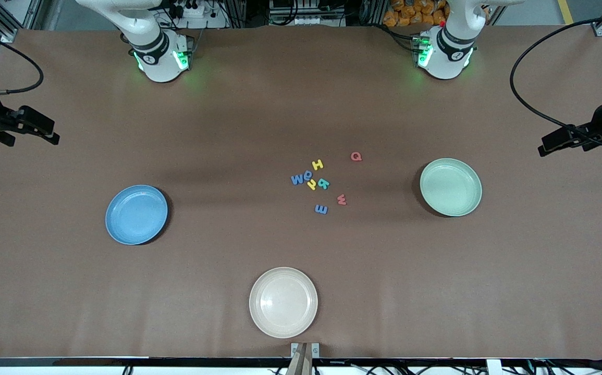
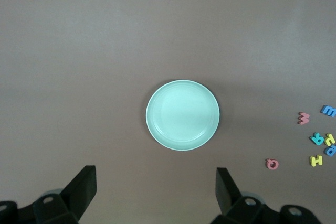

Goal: Sort uppercase to blue plate, lowercase to green plate

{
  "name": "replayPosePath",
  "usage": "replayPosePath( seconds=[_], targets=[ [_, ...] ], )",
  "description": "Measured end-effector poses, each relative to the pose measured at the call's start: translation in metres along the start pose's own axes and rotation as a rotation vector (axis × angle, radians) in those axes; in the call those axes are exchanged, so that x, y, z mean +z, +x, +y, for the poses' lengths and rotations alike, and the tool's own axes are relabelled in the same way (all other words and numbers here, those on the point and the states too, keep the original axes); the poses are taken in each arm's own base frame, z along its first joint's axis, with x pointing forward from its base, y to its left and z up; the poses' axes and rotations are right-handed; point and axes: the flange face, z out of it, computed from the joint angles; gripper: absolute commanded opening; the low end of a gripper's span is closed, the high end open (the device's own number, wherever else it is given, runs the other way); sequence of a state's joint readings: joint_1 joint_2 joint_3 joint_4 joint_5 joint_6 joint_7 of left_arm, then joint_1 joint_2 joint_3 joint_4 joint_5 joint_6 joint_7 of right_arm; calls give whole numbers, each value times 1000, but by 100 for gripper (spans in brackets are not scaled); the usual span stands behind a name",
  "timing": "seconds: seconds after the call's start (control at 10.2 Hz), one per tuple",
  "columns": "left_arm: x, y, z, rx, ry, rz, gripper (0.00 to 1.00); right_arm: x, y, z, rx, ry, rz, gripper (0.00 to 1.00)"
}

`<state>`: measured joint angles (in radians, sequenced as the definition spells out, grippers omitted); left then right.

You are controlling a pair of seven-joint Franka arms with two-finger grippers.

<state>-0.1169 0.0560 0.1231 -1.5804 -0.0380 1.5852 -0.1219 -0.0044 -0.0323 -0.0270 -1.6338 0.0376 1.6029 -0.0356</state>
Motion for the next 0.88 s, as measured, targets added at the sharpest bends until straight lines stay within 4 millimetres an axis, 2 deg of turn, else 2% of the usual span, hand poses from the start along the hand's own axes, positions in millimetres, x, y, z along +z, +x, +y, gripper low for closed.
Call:
replayPosePath(
  seconds=[0.49,0.88],
  targets=[
    [1,-1,1,-28,2,-12,100,0,0,1,1,0,2,100],
    [2,-3,11,-20,4,-14,100,5,1,-2,-5,0,-6,100]
  ],
)
